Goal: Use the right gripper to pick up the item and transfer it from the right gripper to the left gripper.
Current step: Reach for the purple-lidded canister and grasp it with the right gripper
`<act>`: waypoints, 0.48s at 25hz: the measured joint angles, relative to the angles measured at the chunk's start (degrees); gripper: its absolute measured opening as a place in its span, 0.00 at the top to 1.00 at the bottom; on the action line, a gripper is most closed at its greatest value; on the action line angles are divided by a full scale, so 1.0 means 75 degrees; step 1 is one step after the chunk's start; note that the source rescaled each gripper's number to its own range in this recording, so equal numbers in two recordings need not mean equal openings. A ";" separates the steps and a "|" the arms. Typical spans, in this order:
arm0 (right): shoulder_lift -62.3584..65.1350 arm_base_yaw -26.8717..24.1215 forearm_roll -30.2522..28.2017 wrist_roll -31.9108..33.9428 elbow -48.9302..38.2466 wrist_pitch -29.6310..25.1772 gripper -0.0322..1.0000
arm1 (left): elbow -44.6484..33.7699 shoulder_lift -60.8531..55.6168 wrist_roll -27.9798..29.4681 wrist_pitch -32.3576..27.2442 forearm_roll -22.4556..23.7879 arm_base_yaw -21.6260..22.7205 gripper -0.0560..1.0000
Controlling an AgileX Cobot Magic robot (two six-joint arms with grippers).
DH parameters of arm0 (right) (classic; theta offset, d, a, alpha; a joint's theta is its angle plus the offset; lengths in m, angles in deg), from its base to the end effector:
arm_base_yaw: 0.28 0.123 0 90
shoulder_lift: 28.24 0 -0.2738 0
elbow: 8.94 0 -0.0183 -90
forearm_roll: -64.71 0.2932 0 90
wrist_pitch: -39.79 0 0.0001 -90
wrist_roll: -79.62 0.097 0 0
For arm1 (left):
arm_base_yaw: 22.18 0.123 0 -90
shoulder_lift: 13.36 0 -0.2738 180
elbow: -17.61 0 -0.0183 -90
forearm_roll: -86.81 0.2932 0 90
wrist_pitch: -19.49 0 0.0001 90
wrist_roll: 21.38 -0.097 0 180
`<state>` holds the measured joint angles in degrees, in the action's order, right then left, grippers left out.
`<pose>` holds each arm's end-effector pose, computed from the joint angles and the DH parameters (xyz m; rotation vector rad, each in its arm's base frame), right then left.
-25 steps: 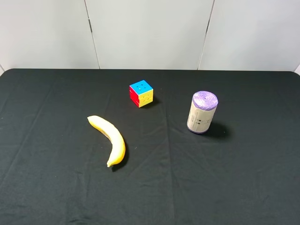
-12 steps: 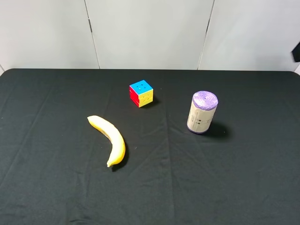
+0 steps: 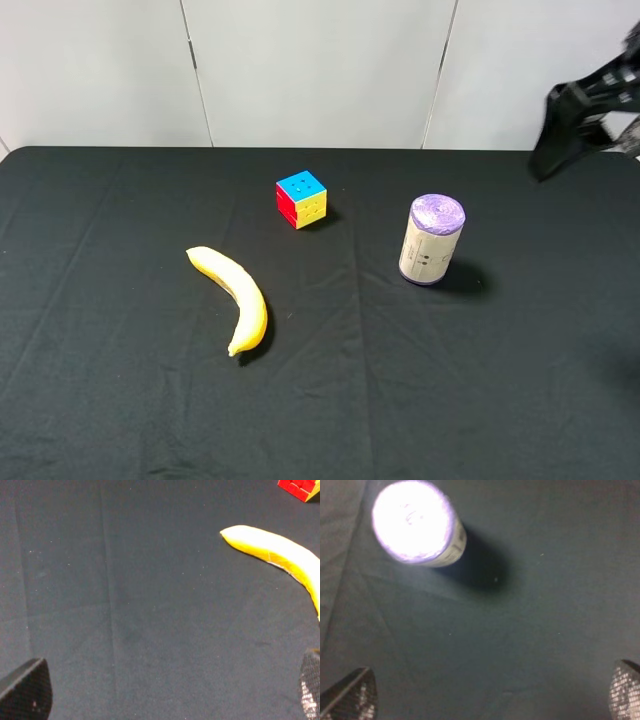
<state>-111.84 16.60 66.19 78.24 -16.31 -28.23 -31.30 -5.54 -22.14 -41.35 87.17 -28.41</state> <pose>0.2841 0.0886 0.3179 -0.4339 2.7457 0.1050 0.0496 -0.0049 0.2914 0.1248 2.0486 -0.0518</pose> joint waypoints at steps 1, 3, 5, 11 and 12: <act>-0.0126 0.0084 -0.0015 0.0053 0.0071 -0.0026 0.00 | 0.0000 0.0000 0.0000 0.0000 0.0000 0.0000 0.04; -0.0432 0.0277 -0.0048 0.0120 0.0304 -0.0104 0.00 | 0.0000 0.0000 0.0000 0.0000 0.0000 0.0000 0.04; -0.0729 0.0408 -0.0089 0.0184 0.0559 -0.0185 0.00 | 0.0000 0.0000 0.0000 0.0000 0.0000 0.0000 0.04; -0.1624 0.0604 -0.0046 0.0296 0.1335 -0.0193 0.00 | 0.0000 0.0000 0.0000 0.0000 0.0000 0.0000 0.04; -0.1733 0.0604 0.0009 0.0296 0.1414 -0.0193 0.00 | 0.0000 0.0000 0.0000 0.0000 0.0000 0.0000 0.04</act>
<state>-124.83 21.13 66.26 80.46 -5.70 -29.68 -31.30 -5.54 -22.14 -41.35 87.17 -28.41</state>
